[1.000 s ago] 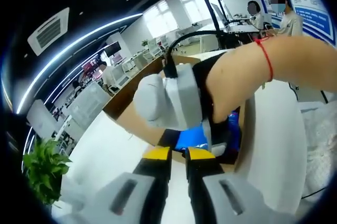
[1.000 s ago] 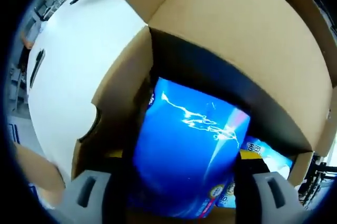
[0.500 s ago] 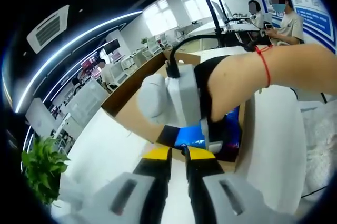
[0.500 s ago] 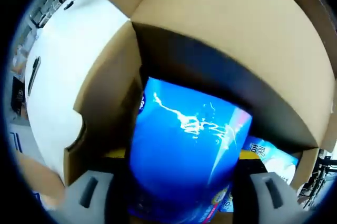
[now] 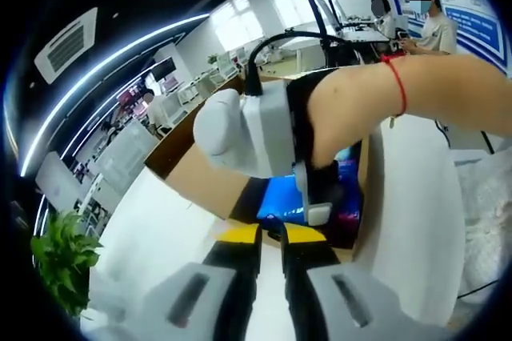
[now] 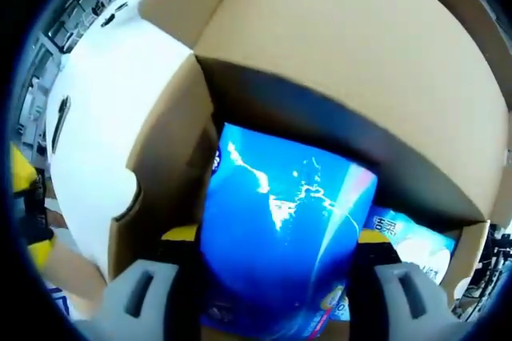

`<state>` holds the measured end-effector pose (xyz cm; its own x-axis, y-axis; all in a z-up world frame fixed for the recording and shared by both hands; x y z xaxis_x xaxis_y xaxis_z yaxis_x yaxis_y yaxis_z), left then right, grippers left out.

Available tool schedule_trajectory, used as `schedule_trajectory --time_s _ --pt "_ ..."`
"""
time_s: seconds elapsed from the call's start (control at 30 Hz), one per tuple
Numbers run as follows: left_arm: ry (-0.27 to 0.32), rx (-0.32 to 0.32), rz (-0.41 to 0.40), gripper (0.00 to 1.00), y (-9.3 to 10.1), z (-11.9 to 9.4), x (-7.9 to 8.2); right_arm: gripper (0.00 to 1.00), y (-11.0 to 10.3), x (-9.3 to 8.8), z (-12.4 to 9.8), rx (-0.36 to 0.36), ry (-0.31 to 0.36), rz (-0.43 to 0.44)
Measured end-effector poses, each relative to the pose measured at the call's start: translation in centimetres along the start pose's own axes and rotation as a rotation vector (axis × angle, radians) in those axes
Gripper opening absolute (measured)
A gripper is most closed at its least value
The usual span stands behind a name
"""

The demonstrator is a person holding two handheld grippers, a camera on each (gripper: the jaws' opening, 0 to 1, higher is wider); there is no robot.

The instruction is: Operate the shoe box by opening the lid, removing the specified soft item, and placing it in the target area until the item is outside and the box remains undamaged.

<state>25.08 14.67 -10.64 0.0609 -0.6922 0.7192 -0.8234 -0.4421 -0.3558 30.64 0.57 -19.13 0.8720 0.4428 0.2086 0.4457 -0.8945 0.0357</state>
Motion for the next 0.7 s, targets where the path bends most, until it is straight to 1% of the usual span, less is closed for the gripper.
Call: schedule_trajectory --time_s 0.2,0.47,0.7 --pt "-0.012 -0.006 0.007 0.10 0.1 0.1 0.0 0.71 -0.1 0.1 -0.5 -0.006 0.009 -0.002" --pt "-0.013 -0.008 0.006 0.09 0.1 0.1 -0.1 0.71 0.1 0.3 -1.6 0.011 0.017 -0.001" --pt "0.008 -0.029 -0.002 0.09 0.2 0.2 0.1 0.70 0.4 0.2 -2.9 0.028 0.038 -0.008"
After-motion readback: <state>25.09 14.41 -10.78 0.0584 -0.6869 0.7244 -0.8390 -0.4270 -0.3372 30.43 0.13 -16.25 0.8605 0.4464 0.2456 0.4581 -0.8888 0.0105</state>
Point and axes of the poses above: the point that each gripper's makers call its tool centre point, and the gripper's own axes: z roughly forward along the fingers, y roughly to its right, x roughly out of its top, the point moved 10 cm from there along -z, roughly backward along the fingers, and after that the axes turned 1 degree about -x, right-handed, at the moved point
